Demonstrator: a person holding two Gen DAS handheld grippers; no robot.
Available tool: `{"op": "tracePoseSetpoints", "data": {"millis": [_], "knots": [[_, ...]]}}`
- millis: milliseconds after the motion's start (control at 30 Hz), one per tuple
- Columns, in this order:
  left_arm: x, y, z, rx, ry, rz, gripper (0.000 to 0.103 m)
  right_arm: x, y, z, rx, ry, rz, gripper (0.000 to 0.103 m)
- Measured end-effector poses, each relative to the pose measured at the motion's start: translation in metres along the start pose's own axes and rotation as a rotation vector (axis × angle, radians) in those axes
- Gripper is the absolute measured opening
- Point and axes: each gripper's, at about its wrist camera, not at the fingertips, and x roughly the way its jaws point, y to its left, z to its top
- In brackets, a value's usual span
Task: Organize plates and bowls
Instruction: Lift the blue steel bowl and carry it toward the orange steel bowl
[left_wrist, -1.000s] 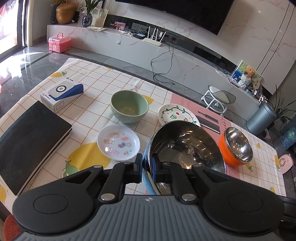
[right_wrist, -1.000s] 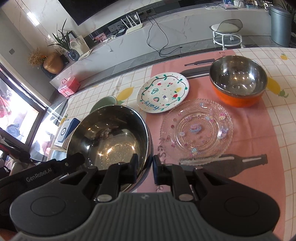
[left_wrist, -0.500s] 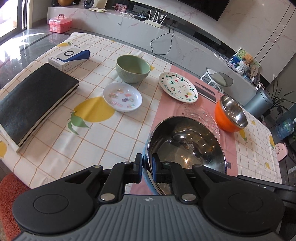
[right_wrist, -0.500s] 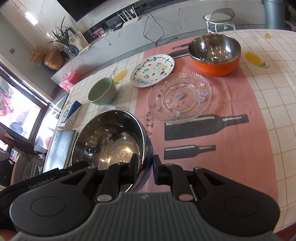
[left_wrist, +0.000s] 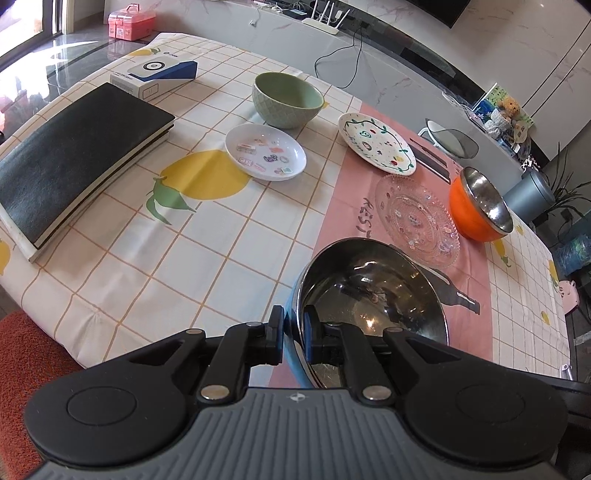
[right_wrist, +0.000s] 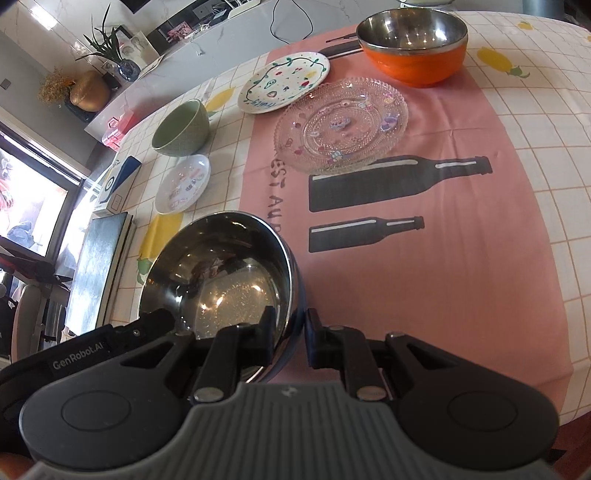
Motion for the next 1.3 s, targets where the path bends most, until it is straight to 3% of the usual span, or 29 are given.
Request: {"op": "tracePoseSetpoints", "data": {"millis": [567, 633, 700, 767, 867, 967, 1100, 1300], "knots": [[0.013, 0.002, 0.002, -0.008, 0.004, -0.006, 0.012, 0.009, 0.002, 0.004, -0.014, -0.021, -0.034, 0.014], [0.012, 0.003, 0.003, -0.021, 0.003, -0.008, 0.014, 0.008, 0.003, 0.004, -0.015, -0.023, -0.031, 0.018], [0.010, 0.004, 0.004, -0.027, -0.009, -0.007, 0.027, 0.005, 0.006, 0.004, -0.030, -0.034, -0.033, 0.032], [0.006, 0.003, 0.006, -0.030, -0.029, 0.002, 0.038, 0.001, 0.010, 0.005, -0.054, -0.057, -0.043, 0.036], [-0.002, -0.004, 0.009, 0.001, -0.067, 0.021, 0.039, -0.010, 0.015, 0.007, -0.084, -0.098, -0.065, 0.042], [-0.012, -0.019, 0.013, 0.064, -0.111, 0.028, 0.039, -0.026, 0.016, 0.008, -0.108, -0.175, -0.070, 0.062], [-0.021, -0.046, 0.020, 0.139, -0.131, -0.023, 0.039, -0.043, 0.015, 0.013, -0.141, -0.246, -0.101, 0.063], [-0.022, -0.089, 0.031, 0.235, -0.144, -0.115, 0.041, -0.060, -0.011, 0.033, -0.090, -0.283, -0.141, 0.063]]}}
